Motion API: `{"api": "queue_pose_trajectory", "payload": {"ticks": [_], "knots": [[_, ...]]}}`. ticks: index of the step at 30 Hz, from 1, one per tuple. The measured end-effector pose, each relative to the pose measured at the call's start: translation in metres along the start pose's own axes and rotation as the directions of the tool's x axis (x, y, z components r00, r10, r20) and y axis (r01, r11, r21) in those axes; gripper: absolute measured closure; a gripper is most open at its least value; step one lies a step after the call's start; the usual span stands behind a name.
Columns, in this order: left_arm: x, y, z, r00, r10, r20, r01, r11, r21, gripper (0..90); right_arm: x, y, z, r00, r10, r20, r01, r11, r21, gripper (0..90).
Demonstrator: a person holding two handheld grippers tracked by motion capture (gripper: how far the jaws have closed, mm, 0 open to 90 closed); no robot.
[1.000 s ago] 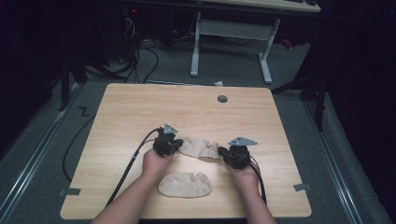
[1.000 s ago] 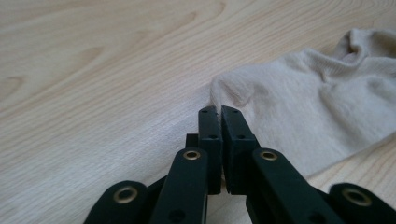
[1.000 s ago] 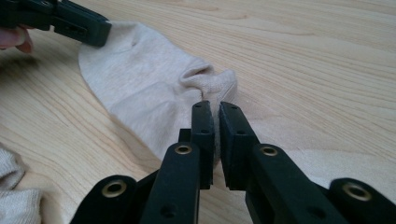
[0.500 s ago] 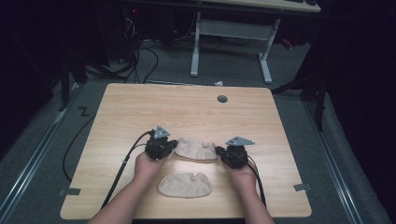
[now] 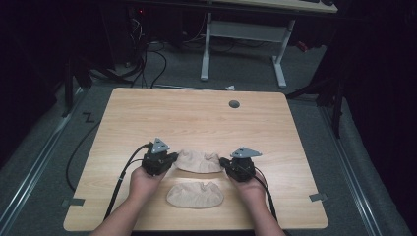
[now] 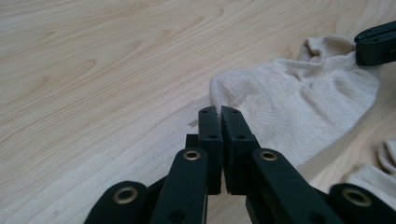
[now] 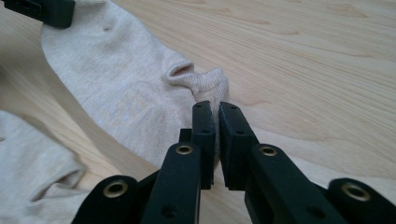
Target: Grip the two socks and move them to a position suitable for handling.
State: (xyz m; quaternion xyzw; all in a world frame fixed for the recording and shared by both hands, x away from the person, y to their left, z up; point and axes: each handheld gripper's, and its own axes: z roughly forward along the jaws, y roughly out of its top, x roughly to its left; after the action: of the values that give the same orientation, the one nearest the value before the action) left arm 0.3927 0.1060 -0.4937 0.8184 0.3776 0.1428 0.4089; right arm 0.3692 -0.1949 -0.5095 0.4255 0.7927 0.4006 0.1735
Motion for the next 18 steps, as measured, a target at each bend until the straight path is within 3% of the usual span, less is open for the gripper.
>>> {"api": "queue_pose_trajectory", "payload": {"ticks": [3,9,12,15,17,18], "knots": [[-0.004,-0.004,-0.013,0.9999,0.011,0.002,-0.011,0.9999,-0.001,87.5,0.007,0.001,-0.002,0.9999,-0.009,-0.009,0.009,1.0,-0.007,85.6],[-0.015,-0.026,-0.044,0.9986,0.004,0.053,-0.002,0.9989,-0.048,87.5,0.024,0.001,-0.011,0.9981,-0.057,-0.024,0.057,0.998,-0.018,85.8],[-0.011,-0.025,-0.055,0.9962,-0.017,0.086,0.023,0.997,-0.074,87.5,0.03,0.003,-0.015,0.9968,-0.076,-0.024,0.075,0.997,-0.027,85.8],[-0.012,-0.024,-0.064,0.9974,0.005,0.072,0.002,0.9956,-0.094,87.5,0.034,0.007,-0.021,0.996,-0.087,-0.02,0.087,0.995,-0.04,85.8],[-0.014,-0.028,-0.068,0.9956,-0.014,0.093,0.022,0.9959,-0.088,87.5,0.037,0.006,-0.027,0.996,-0.085,-0.025,0.084,0.995,-0.054,85.8],[-0.018,-0.03,-0.07,0.9952,-0.002,0.098,0.009,0.9971,-0.075,87.5,0.039,0.005,-0.031,0.9954,-0.093,-0.026,0.091,0.994,-0.057,85.8]]}}
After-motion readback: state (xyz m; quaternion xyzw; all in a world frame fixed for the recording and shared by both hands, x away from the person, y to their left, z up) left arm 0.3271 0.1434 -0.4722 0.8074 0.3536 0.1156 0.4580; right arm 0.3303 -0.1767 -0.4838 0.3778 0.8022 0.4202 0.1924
